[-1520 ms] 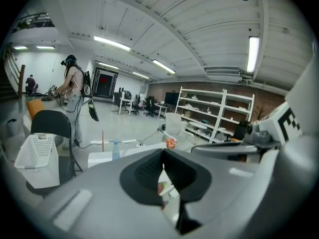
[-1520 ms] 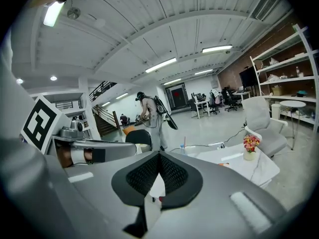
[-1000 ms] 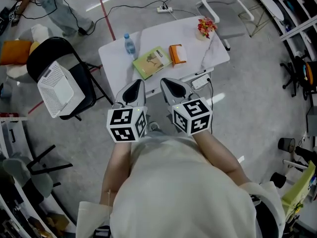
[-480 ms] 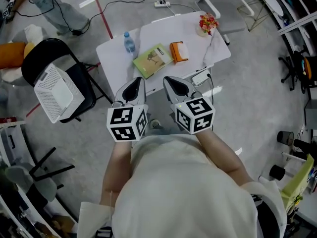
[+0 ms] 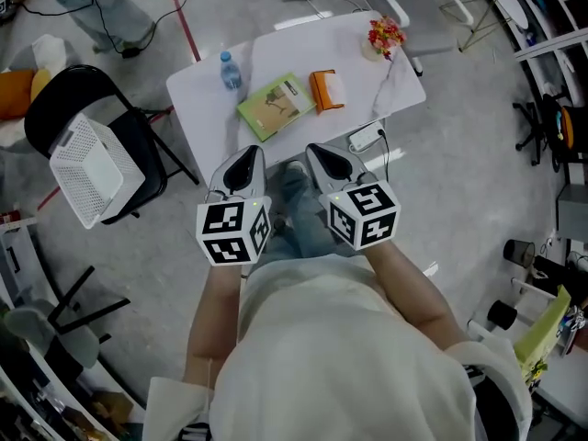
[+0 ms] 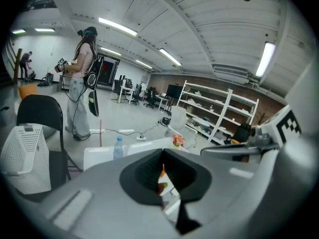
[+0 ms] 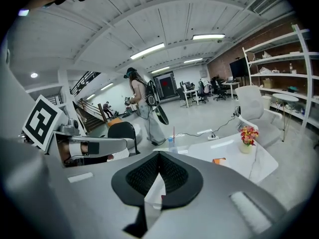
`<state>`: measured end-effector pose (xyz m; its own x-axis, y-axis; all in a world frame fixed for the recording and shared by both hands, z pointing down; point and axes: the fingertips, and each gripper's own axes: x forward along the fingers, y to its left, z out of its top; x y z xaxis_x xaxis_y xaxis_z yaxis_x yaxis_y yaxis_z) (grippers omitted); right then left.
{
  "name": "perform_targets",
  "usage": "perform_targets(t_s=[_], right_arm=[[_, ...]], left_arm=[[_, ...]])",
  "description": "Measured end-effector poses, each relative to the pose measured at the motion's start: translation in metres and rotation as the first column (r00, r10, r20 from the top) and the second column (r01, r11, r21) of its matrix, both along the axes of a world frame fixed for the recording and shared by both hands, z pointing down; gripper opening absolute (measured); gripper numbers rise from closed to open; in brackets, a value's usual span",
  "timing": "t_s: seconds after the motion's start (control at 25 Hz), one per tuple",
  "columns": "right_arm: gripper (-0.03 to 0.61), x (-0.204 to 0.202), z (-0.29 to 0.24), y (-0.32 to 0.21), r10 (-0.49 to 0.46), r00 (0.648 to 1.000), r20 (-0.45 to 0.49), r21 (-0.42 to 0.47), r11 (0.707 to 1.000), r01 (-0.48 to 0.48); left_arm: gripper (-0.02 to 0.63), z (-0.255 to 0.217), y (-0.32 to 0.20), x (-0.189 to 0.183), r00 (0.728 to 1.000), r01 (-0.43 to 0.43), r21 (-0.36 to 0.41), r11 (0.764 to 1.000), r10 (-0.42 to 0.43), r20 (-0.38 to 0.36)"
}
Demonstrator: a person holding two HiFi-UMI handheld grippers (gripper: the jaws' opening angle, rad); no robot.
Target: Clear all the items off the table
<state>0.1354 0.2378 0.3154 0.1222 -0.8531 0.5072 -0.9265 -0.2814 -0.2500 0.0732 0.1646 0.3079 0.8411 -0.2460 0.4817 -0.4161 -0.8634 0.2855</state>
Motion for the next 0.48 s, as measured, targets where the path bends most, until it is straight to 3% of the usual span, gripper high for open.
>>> perform_targets(t_s=[0.32,0.48], right_arm=[[-0.003,0.042,0.031,-0.026,-0.034,0.999,0.039,-0.042,0.999,0.035],[-0.003,0.061,0.052,-0.037,-0.045,0.998,0.049,-0.072,0.996,0.048]], left_arm=[[0.009,0.022,-0.022,0.026,0.998,0.050,-0.023,0.998,-0.051,-0.024],[0.010,0.045,-0.038,0.036,0.996,0.092,-0.029,0.995,-0.092,0.019]])
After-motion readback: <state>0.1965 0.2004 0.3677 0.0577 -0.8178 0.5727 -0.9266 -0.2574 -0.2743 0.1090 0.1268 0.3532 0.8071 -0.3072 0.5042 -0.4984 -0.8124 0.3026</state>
